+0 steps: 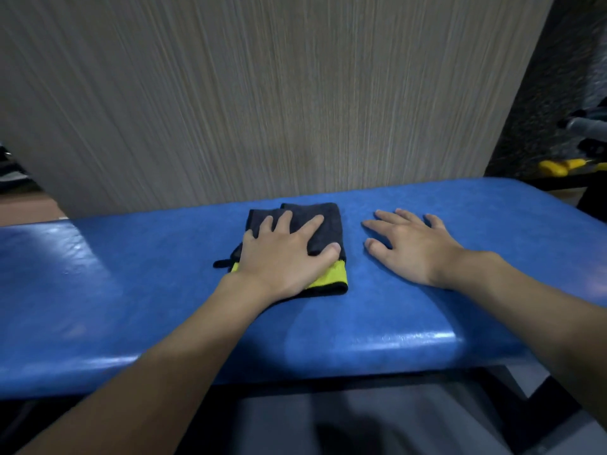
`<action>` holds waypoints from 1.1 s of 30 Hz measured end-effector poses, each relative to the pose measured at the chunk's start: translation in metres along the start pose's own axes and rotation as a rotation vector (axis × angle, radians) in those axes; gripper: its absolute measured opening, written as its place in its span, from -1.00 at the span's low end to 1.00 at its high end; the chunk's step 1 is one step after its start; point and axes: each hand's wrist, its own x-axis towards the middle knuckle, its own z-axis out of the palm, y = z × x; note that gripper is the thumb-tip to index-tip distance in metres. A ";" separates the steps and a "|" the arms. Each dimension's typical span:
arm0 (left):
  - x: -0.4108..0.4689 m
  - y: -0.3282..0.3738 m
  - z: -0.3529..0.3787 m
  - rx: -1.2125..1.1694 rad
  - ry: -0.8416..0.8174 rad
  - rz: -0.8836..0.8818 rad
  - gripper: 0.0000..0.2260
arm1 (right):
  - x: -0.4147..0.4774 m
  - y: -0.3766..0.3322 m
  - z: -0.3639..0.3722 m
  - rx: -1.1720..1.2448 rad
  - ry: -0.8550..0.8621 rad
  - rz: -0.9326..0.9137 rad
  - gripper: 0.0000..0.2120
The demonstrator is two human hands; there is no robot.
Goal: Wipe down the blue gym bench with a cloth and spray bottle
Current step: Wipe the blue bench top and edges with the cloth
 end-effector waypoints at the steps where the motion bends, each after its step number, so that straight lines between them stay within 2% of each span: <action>1: -0.015 0.000 0.000 0.006 0.003 0.008 -0.35 | 0.000 -0.001 0.000 -0.002 -0.002 0.002 -0.49; 6: -0.076 0.004 -0.003 0.037 0.004 0.030 -0.36 | -0.005 -0.006 -0.005 -0.057 0.002 0.011 -0.53; 10: -0.083 0.003 -0.009 -0.032 0.003 0.045 -0.28 | -0.004 -0.014 -0.012 -0.022 0.039 -0.001 -0.54; 12: -0.073 0.002 -0.008 -0.002 0.011 0.057 -0.21 | -0.002 -0.016 -0.013 0.026 0.054 0.000 -0.48; 18: -0.006 -0.007 -0.002 0.010 0.006 0.035 -0.33 | 0.012 -0.014 -0.008 -0.031 0.009 -0.013 -0.46; 24: 0.083 -0.021 0.001 -0.028 0.018 -0.004 -0.24 | 0.028 -0.009 -0.001 -0.049 -0.050 -0.012 -0.46; 26: 0.102 -0.022 -0.001 -0.031 0.021 -0.023 -0.29 | 0.028 -0.010 0.003 -0.044 -0.047 -0.006 -0.46; 33: 0.083 -0.023 0.004 -0.026 0.024 -0.001 -0.34 | 0.026 -0.007 0.008 -0.044 -0.043 -0.001 -0.44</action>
